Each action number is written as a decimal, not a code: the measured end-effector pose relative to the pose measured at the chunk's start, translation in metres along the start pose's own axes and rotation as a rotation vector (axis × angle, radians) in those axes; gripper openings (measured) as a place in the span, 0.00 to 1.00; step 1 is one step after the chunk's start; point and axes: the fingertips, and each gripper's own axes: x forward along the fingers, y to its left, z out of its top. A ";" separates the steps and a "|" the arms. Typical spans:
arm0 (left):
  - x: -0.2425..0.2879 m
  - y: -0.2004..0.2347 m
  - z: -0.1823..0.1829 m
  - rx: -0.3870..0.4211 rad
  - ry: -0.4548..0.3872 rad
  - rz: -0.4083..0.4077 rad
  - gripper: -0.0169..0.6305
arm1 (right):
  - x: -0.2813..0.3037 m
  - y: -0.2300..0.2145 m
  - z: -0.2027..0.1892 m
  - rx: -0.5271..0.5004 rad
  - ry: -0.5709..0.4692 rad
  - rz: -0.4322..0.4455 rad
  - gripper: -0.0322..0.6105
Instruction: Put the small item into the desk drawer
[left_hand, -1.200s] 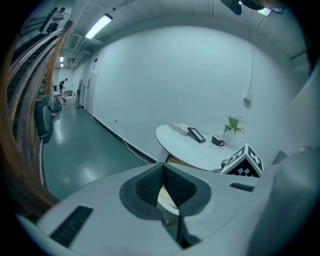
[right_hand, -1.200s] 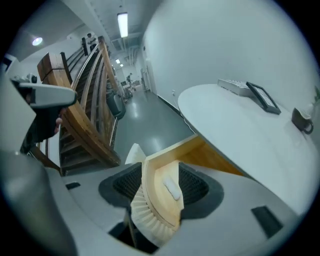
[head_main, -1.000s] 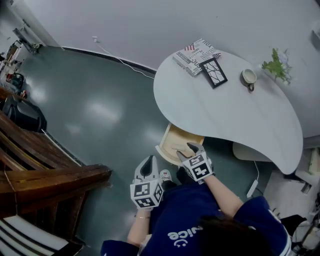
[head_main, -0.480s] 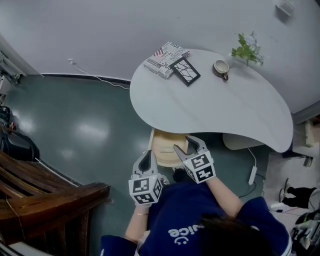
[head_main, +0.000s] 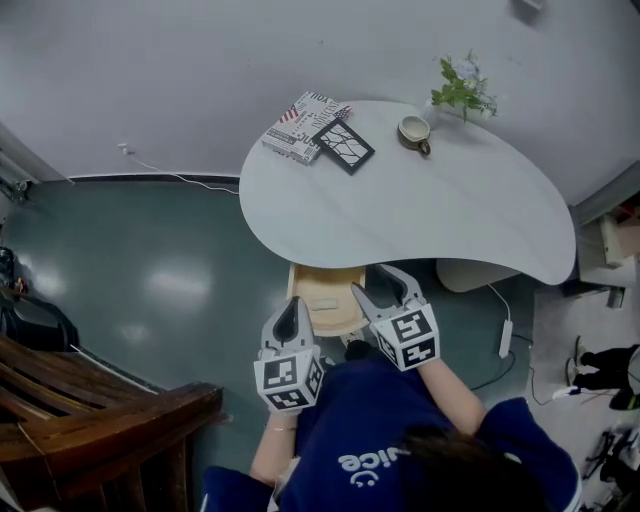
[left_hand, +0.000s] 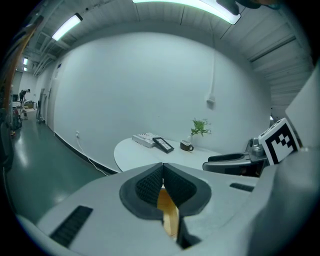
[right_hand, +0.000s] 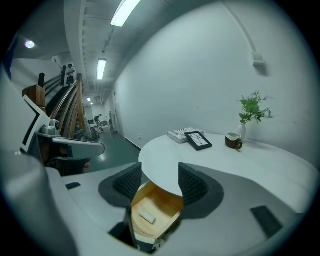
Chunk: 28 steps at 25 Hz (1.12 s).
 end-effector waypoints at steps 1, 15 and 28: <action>-0.001 -0.001 0.002 0.005 -0.007 0.000 0.03 | -0.003 -0.002 0.002 0.002 -0.010 -0.006 0.42; -0.006 -0.028 0.035 0.093 -0.087 -0.031 0.03 | -0.037 -0.018 0.026 0.018 -0.107 -0.068 0.42; -0.006 -0.033 0.031 0.087 -0.078 -0.047 0.03 | -0.050 -0.019 0.030 0.029 -0.139 -0.075 0.10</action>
